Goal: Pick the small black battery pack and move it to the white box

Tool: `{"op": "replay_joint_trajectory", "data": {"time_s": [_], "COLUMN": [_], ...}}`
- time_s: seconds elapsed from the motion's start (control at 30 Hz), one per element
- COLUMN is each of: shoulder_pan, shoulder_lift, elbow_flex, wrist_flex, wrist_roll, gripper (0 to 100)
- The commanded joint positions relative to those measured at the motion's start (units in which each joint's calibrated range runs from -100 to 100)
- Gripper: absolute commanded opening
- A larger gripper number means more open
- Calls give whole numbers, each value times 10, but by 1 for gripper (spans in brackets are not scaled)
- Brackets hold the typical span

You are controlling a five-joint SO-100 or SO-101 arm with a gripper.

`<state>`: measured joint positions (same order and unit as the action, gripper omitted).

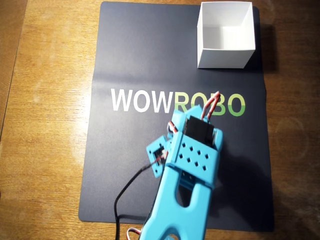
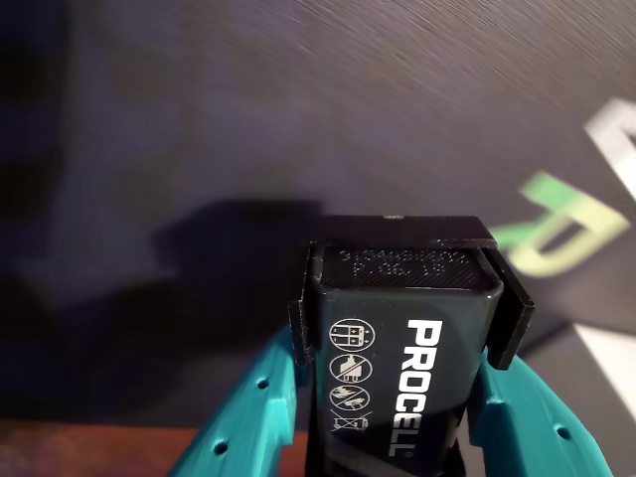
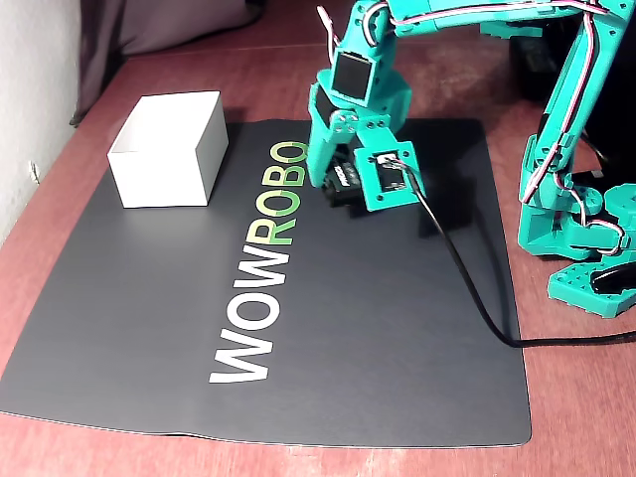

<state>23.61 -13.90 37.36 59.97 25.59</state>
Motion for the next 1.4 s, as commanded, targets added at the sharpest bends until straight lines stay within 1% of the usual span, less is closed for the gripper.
{"op": "replay_joint_trajectory", "data": {"time_s": [0.0,0.1,0.2,0.43,0.5,0.8,1.07,1.27,1.37], "shoulder_pan": [-31,-50,-60,-81,-82,-92,-82,-82,-82], "shoulder_lift": [-21,-15,12,120,148,243,328,383,414], "elbow_flex": [-66,-95,-156,-378,-435,-600,-758,-883,-956], "wrist_flex": [-1,-1,2,107,120,116,115,115,115], "wrist_roll": [-17,-24,-28,-61,-73,-79,-132,-155,-155], "gripper": [4,4,4,4,4,4,4,4,4]}}
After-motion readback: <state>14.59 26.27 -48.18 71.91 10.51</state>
